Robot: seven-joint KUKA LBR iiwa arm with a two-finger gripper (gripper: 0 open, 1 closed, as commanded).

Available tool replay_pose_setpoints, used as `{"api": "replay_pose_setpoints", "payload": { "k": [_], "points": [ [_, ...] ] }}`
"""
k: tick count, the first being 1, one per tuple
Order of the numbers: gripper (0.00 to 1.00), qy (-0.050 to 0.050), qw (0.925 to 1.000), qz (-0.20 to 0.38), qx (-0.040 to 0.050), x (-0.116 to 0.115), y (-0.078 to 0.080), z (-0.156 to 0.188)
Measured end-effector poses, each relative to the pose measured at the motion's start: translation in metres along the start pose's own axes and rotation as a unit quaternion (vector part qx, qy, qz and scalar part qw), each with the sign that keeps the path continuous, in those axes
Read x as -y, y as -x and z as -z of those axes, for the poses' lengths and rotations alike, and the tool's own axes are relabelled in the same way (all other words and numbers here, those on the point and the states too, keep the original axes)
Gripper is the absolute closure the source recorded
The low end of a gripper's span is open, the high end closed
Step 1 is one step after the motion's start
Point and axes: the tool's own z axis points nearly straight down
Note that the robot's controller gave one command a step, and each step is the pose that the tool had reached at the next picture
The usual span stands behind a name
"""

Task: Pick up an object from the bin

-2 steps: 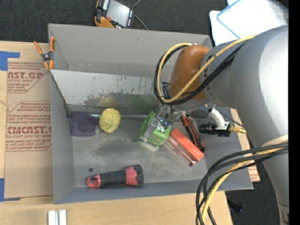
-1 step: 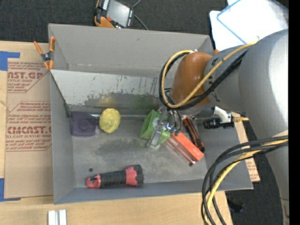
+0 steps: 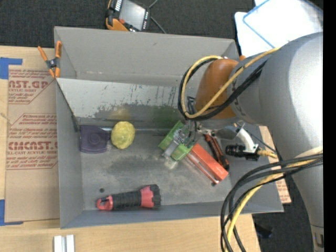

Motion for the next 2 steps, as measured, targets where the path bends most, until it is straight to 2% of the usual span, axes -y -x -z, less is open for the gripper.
{"api": "replay_pose_setpoints", "payload": {
  "k": [1, 2],
  "points": [
    [1.00, 0.000, 1.0000, 0.000, 0.0001, 0.000, 0.000, 0.000],
    [1.00, -0.001, 1.0000, 0.000, -0.0007, 0.001, -0.001, 0.015]
  ]
}}
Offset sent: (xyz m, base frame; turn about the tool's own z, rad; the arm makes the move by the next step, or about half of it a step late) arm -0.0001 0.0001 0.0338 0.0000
